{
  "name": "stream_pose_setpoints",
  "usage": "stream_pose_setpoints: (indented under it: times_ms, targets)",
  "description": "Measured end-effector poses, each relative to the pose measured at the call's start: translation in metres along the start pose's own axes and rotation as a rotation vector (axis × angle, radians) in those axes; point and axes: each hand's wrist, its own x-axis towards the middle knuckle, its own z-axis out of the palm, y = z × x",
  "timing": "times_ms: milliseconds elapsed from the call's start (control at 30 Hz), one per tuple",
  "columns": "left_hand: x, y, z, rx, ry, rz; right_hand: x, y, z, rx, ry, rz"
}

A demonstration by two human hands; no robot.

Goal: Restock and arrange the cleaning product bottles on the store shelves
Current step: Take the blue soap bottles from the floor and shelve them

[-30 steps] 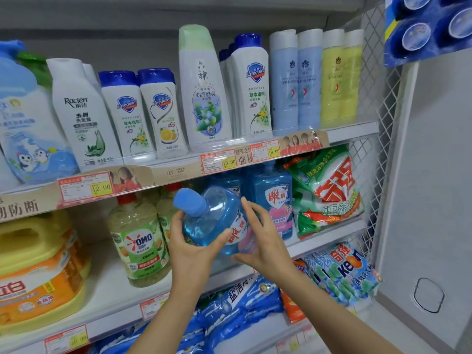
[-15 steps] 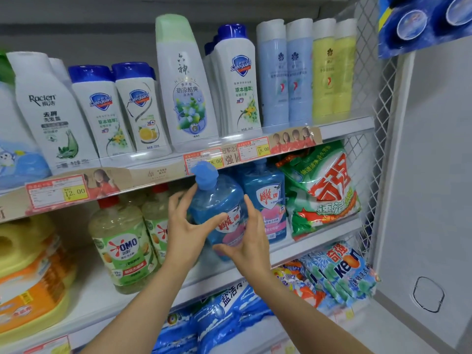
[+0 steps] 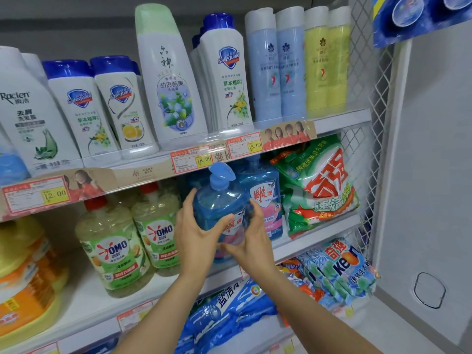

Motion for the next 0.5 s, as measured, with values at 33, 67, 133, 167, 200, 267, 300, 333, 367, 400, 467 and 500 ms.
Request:
stream_pose_setpoints:
  times_ms: [33, 67, 133, 167, 200, 267, 300, 333, 367, 400, 467, 500]
  targets:
    - [-0.001, -0.001, 0.0, -0.019, -0.002, -0.01, 0.0, 0.001, 0.0, -0.02, 0.009, -0.014]
    - [0.0, -0.003, -0.001, -0.041, -0.016, -0.014, -0.001, 0.002, 0.002, -0.043, 0.019, -0.022]
    - [0.004, -0.008, -0.005, -0.132, -0.074, -0.027, -0.003, 0.001, 0.007, -0.083, 0.043, -0.02]
    - [0.006, -0.011, -0.008, -0.2, -0.106, -0.04, -0.005, -0.001, 0.009, -0.095, 0.062, -0.022]
    - [0.007, -0.014, -0.011, -0.258, -0.128, -0.051, -0.008, -0.001, 0.012, -0.111, 0.094, -0.045]
    - [0.005, -0.019, -0.018, -0.328, -0.121, -0.06, -0.013, 0.001, 0.015, -0.168, 0.166, -0.146]
    - [0.001, -0.02, -0.021, -0.36, -0.096, -0.066, -0.014, 0.0, 0.016, -0.191, 0.18, -0.194]
    - [-0.003, -0.022, -0.024, -0.388, -0.067, -0.072, -0.015, -0.001, 0.017, -0.208, 0.177, -0.234]
    - [-0.006, -0.024, -0.027, -0.403, -0.034, -0.073, -0.015, -0.003, 0.017, -0.223, 0.164, -0.268]
    - [-0.009, -0.027, -0.029, -0.401, 0.002, -0.077, -0.014, -0.004, 0.019, -0.237, 0.146, -0.297]
    - [-0.014, -0.031, -0.03, -0.393, 0.064, -0.095, -0.009, -0.009, 0.019, -0.24, 0.092, -0.32]
    - [-0.018, -0.03, -0.03, -0.394, 0.095, -0.115, -0.005, -0.011, 0.018, -0.234, 0.046, -0.324]
